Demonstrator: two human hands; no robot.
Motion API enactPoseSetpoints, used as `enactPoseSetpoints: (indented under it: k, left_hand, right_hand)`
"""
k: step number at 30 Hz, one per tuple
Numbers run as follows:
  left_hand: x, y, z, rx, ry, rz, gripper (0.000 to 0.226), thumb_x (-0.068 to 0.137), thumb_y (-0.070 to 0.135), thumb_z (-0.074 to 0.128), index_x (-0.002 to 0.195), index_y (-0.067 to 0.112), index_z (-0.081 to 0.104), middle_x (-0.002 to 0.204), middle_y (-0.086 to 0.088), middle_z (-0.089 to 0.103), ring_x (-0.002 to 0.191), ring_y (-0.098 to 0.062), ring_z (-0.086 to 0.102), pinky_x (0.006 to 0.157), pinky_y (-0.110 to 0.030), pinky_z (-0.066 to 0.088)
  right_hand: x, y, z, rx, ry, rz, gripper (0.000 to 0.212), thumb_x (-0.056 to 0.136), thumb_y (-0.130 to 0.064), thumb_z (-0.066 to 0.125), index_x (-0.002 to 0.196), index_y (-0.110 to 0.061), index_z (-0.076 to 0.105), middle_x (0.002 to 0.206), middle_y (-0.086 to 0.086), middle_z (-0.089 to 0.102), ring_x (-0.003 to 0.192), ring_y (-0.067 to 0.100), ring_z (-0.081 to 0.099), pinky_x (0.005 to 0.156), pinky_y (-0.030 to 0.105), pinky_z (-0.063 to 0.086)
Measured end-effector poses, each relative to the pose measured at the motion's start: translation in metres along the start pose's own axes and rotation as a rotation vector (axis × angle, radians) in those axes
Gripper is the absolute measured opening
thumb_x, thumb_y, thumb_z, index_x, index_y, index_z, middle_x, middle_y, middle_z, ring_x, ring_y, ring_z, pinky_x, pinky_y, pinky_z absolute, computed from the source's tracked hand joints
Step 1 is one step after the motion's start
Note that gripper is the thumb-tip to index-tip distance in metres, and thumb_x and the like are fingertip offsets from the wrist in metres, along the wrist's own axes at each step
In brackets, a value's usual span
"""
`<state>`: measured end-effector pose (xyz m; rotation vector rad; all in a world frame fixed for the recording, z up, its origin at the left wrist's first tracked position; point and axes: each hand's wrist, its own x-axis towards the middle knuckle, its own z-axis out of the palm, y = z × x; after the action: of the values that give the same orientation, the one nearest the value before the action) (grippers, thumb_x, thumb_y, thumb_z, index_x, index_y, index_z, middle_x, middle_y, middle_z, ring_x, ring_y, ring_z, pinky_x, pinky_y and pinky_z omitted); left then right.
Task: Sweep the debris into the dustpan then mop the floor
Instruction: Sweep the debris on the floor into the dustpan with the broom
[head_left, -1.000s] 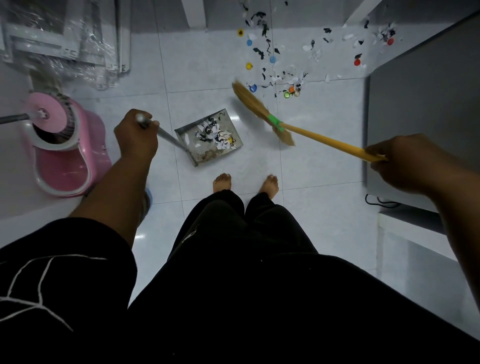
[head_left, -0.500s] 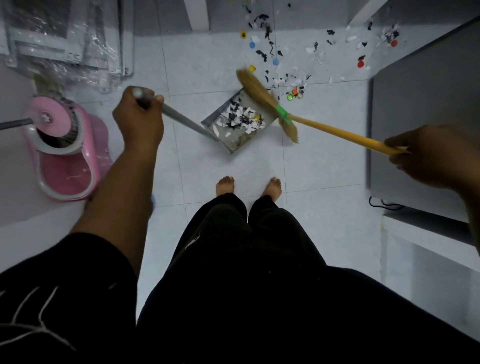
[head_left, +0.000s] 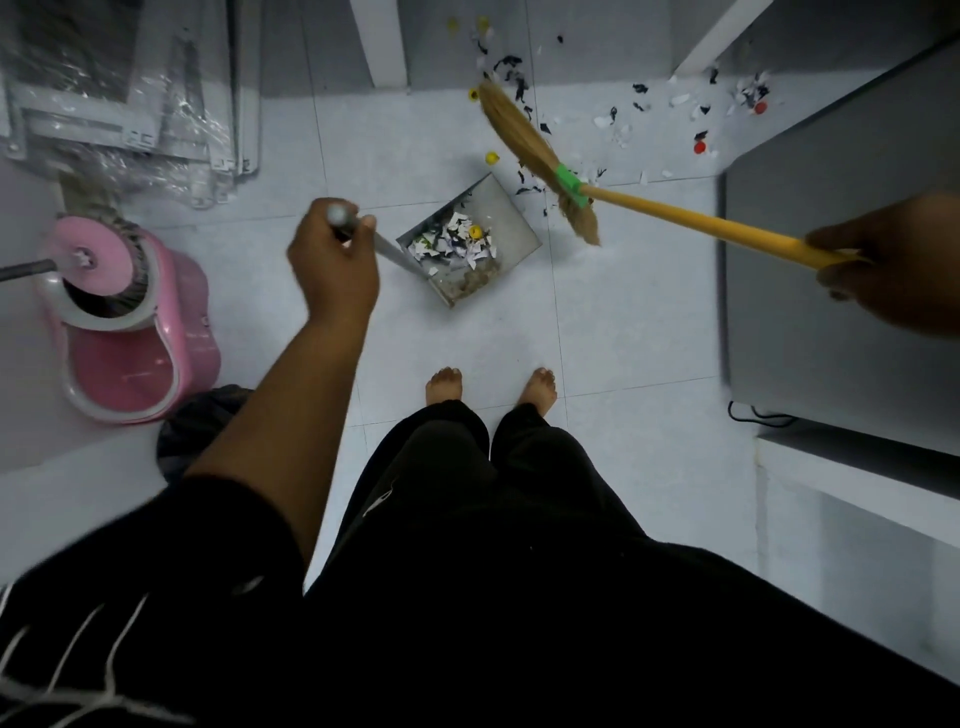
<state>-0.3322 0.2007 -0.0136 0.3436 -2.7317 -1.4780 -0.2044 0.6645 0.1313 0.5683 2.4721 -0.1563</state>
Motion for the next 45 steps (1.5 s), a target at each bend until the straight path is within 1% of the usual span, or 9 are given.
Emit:
enactPoseSetpoints:
  k: [3,7,11,18,23,26,31,36,45]
  left_hand:
    - [0.010,0.007,0.019,0.012,-0.037,-0.053,0.016,0.085,0.016,0.068,0.097,0.005,0.065,0.093,-0.005,0.068,0.091,-0.018,0.064,0.082,-0.020,0.049]
    - [0.005,-0.006,-0.017,-0.066,0.079,0.015,0.009,0.083,0.030,0.067,0.089,0.027,0.062,0.085,0.014,0.065,0.082,-0.001,0.063,0.074,-0.008,0.047]
    - [0.013,-0.002,0.008,-0.028,-0.018,-0.016,0.015,0.085,0.020,0.068,0.095,0.010,0.064,0.090,0.004,0.064,0.087,-0.012,0.062,0.075,-0.009,0.045]
    - [0.022,-0.029,-0.023,0.010,0.016,-0.083,0.016,0.084,0.023,0.068,0.096,0.013,0.064,0.091,0.006,0.064,0.085,-0.005,0.060,0.074,-0.001,0.042]
    - [0.002,-0.056,-0.071,0.059,0.074,-0.173,0.010,0.086,0.025,0.067,0.093,0.024,0.060,0.092,0.007,0.062,0.085,-0.003,0.056,0.071,0.004,0.035]
    - [-0.008,-0.069,-0.089,0.141,0.118,-0.173,0.012,0.086,0.026,0.065,0.088,0.031,0.054,0.091,0.002,0.061,0.086,-0.006,0.054,0.076,-0.003,0.037]
    - [-0.025,-0.095,-0.128,0.323,0.271,-0.406,0.031,0.086,0.031,0.060,0.106,0.008,0.065,0.108,-0.017,0.067,0.099,-0.027,0.061,0.089,-0.031,0.043]
    - [-0.041,-0.094,-0.140,0.423,0.367,-0.467,0.027,0.083,0.031,0.058,0.105,0.016,0.063,0.106,-0.011,0.068,0.099,-0.028,0.062,0.086,-0.027,0.043]
    - [-0.034,-0.064,-0.101,0.399,0.367,-0.502,0.022,0.090,0.028,0.056,0.104,0.012,0.061,0.107,-0.012,0.066,0.096,-0.022,0.059,0.088,-0.030,0.043]
  right_hand:
    - [-0.007,-0.018,-0.008,-0.010,0.035,0.032,0.044,0.083,-0.018,0.074,0.125,-0.025,0.063,0.069,-0.007,0.058,0.066,0.023,0.066,0.077,0.050,0.057]
    - [-0.013,-0.025,-0.010,0.030,-0.018,0.081,0.043,0.086,-0.015,0.071,0.128,-0.020,0.063,0.080,0.007,0.063,0.074,0.029,0.067,0.068,0.045,0.058]
    - [-0.020,-0.053,-0.024,-0.012,-0.050,0.092,0.041,0.089,-0.015,0.068,0.129,-0.020,0.063,0.084,0.004,0.064,0.078,0.027,0.064,0.083,0.045,0.054]
    - [-0.049,-0.092,-0.045,0.032,-0.072,0.064,0.039,0.093,-0.012,0.063,0.131,-0.014,0.061,0.102,0.012,0.069,0.073,0.017,0.054,0.072,0.033,0.041]
    - [-0.033,-0.117,-0.042,0.263,-0.161,0.059,0.038,0.096,-0.015,0.058,0.134,-0.019,0.058,0.084,-0.001,0.071,0.067,0.018,0.063,0.053,0.029,0.048]
    - [0.001,-0.138,-0.031,0.418,-0.223,0.044,0.037,0.096,-0.012,0.057,0.132,-0.016,0.060,0.079,0.002,0.073,0.058,0.016,0.060,0.043,0.026,0.048]
    - [0.075,-0.163,-0.008,0.622,-0.417,0.114,0.031,0.094,-0.010,0.060,0.124,-0.009,0.065,0.084,0.014,0.075,0.050,0.015,0.050,0.041,0.022,0.040]
    - [0.122,-0.181,0.028,0.485,-0.520,0.149,0.027,0.095,-0.009,0.055,0.120,-0.001,0.061,0.090,0.019,0.071,0.050,0.015,0.046,0.042,0.022,0.036]
    - [0.149,-0.139,0.023,0.174,-0.413,0.186,0.028,0.097,-0.010,0.051,0.116,0.006,0.064,0.097,0.020,0.071,0.060,0.025,0.053,0.054,0.029,0.043]
